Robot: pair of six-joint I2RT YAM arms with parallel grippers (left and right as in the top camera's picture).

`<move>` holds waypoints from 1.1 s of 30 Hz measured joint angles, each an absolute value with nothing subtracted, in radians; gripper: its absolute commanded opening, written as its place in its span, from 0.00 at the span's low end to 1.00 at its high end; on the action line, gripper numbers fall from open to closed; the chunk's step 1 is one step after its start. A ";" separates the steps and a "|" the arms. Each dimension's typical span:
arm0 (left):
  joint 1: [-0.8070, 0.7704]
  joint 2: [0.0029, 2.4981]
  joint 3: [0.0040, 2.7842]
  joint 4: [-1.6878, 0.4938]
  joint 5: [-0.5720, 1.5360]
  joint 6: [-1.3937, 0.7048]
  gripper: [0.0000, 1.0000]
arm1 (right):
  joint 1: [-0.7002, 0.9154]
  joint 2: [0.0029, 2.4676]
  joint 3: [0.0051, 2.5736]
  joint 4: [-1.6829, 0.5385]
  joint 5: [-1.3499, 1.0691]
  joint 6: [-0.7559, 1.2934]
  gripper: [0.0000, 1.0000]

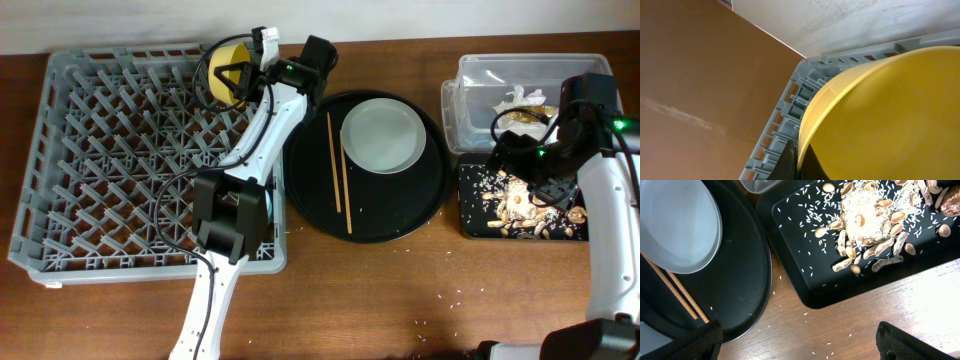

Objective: Sort waste into correct bins and load items into the dishwasher rack
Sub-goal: 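Lower the yellow bowl upright into the rack and release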

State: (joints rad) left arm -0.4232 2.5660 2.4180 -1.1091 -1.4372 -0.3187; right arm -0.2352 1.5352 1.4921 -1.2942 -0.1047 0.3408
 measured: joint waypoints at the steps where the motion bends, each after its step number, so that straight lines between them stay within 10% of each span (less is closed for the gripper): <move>1: -0.423 2.566 2.418 -1.109 -1.433 -0.319 0.01 | -0.235 1.535 1.492 -1.294 -0.105 0.340 0.99; 33: -0.410 2.576 2.418 -1.065 -1.451 -0.319 0.01 | -0.235 1.535 1.492 -1.294 -0.105 0.341 0.99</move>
State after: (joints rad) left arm -0.4099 2.5755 2.4180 -1.0645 -1.4506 -0.3191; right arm -0.2352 1.5352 1.4921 -1.2938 -0.1047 0.3408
